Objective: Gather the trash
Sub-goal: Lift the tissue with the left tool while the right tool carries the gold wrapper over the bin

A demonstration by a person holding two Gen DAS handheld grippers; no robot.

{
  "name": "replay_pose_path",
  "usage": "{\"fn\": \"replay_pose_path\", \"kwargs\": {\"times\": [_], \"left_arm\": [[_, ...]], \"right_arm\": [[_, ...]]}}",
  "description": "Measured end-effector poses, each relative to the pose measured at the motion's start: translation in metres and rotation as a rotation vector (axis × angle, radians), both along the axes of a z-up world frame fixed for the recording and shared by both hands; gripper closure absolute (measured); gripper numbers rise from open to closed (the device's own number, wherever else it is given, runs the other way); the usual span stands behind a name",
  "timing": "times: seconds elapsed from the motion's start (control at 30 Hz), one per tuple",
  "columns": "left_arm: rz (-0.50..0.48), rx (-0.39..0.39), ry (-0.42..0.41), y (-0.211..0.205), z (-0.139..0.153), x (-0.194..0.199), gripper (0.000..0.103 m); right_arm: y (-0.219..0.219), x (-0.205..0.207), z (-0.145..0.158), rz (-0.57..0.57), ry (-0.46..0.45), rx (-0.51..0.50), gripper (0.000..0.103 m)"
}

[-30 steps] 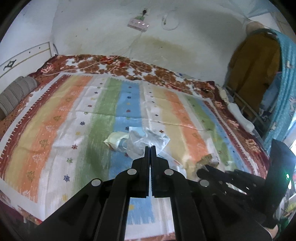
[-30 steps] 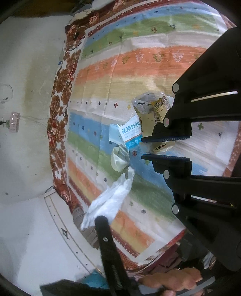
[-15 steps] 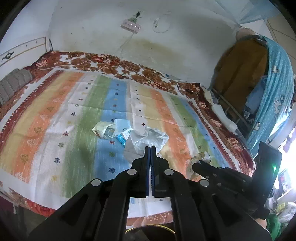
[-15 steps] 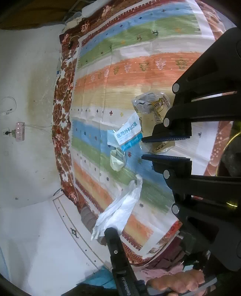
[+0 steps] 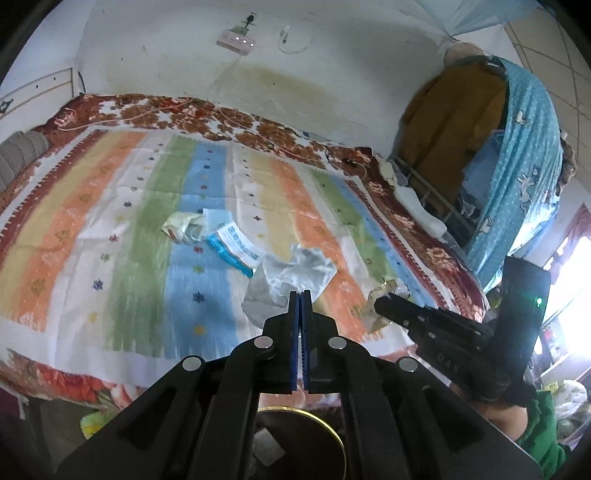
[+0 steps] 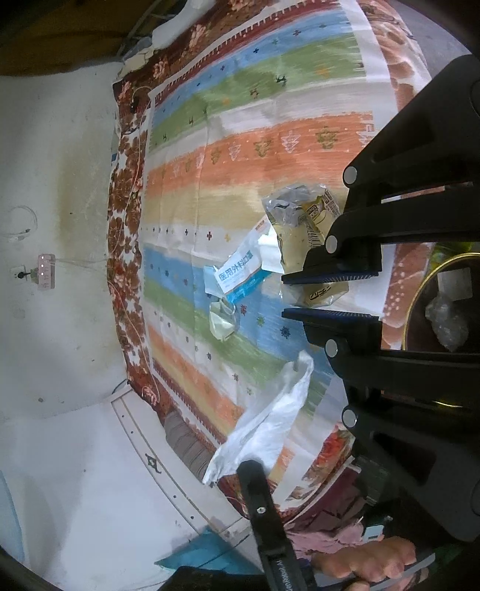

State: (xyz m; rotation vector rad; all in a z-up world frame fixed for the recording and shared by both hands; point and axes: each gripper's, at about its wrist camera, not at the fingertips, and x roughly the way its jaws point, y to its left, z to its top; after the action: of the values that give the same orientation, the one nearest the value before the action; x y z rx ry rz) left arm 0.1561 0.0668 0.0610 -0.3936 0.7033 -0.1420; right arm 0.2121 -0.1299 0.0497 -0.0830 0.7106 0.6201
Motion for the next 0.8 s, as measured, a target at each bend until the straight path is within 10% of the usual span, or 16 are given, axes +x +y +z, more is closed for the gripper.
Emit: {"fn": "replay_pose_path", "kwargs": {"times": [0.8], "left_arm": [[-0.062, -0.035, 0.042, -0.031, -0.028, -0.059, 0.103]], "right_arm": [[-0.026, -0.071, -0.02, 0.021, 0.036, 0.014, 0.091]]}}
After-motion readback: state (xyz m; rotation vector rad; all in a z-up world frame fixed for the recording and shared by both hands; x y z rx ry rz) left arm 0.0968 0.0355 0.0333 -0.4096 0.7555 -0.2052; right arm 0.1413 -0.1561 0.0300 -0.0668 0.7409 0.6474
